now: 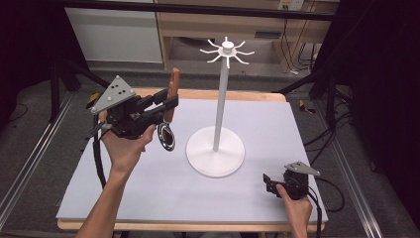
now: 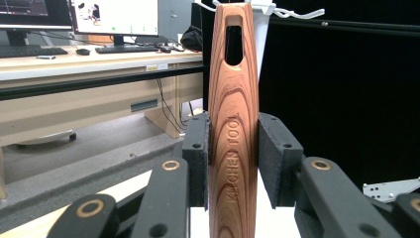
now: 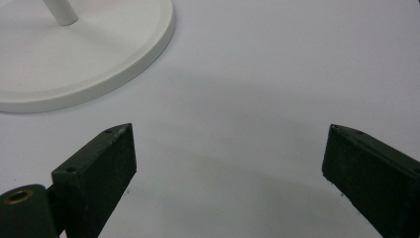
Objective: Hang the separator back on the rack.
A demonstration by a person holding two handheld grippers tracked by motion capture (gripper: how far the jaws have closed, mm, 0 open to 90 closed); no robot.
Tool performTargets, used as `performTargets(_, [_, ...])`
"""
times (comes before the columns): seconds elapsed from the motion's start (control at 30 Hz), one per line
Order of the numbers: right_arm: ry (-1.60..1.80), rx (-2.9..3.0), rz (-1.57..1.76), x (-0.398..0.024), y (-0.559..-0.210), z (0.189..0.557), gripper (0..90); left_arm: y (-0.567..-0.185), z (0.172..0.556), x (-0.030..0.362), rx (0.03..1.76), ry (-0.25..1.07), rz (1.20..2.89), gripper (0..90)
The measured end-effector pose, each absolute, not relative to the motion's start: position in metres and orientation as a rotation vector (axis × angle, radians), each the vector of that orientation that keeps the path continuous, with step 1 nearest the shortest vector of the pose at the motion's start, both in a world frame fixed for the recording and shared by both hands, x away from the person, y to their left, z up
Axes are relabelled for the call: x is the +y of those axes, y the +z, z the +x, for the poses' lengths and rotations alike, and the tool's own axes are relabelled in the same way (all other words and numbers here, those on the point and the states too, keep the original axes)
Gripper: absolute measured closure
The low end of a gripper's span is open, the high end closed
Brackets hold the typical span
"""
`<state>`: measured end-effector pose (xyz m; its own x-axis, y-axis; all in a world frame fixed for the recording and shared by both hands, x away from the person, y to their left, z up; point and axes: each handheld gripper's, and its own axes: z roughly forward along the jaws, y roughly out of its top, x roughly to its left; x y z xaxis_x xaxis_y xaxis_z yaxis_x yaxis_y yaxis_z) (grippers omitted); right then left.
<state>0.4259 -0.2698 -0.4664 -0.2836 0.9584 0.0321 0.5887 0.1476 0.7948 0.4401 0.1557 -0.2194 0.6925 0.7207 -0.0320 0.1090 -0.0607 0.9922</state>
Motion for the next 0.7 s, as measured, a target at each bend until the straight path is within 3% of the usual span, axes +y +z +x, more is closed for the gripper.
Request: performTargets(0.7, [0.996,1.936,1.472,-0.27,-0.466,0.426,7.2,-0.203,0.442,0.134,0.663,0.59,1.594,67.4])
